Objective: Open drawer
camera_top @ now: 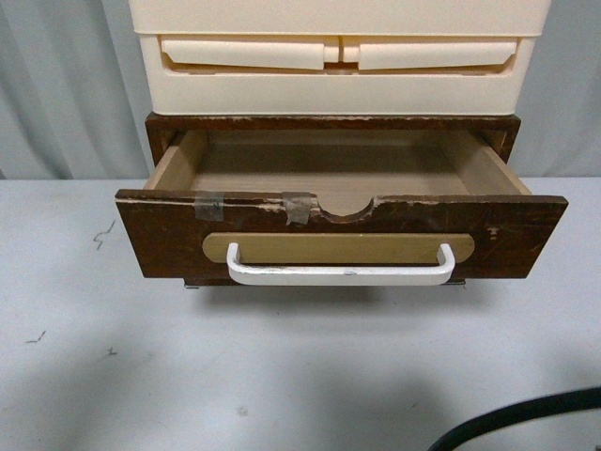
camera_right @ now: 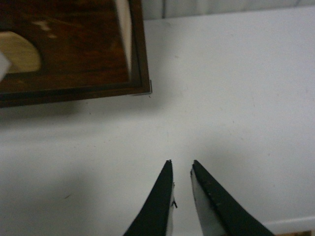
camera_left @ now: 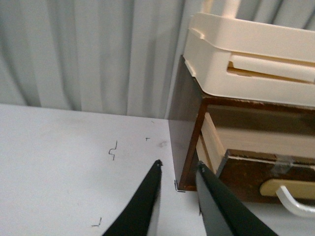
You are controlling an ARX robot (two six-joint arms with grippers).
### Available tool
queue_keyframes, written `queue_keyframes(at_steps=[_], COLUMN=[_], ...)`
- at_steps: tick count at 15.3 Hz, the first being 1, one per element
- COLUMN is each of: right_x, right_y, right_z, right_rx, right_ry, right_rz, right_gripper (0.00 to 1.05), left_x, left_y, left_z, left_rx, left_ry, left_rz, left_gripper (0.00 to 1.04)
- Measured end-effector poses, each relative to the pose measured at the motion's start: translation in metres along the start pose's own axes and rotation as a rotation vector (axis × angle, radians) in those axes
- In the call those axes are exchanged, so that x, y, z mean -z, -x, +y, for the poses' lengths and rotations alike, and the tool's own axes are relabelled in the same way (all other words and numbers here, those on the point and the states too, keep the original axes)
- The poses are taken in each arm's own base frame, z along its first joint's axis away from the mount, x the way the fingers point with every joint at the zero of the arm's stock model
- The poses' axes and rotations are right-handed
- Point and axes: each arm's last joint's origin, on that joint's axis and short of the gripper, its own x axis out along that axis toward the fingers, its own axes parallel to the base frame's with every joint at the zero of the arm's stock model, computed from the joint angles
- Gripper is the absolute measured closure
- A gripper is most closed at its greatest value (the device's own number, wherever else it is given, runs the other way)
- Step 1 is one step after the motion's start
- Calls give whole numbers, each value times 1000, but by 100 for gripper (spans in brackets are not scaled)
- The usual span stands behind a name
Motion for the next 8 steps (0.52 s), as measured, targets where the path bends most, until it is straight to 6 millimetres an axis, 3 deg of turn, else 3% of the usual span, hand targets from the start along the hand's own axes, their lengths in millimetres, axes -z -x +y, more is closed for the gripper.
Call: queue_keyframes(at_steps=[1, 2, 3, 8], right_x=[-9, -42, -53, -62], right_y=[13, 29, 39, 56], right_z=[-10, -20, -26, -34], right_rx=[-14, -23, -26, -22], right_ry=[43, 11, 13, 13], right_rz=[-61, -290, -336, -359], right_gripper=[103, 103, 103, 103], left_x=[2, -2, -4, -8], left_y=[7, 15, 19, 27], left_z=[8, 16, 20, 34], left_rx=[0, 1, -1, -20], left_ry=[-72, -97, -100, -99], left_rz=[15, 1, -5, -13], left_gripper=[101, 103, 103, 103])
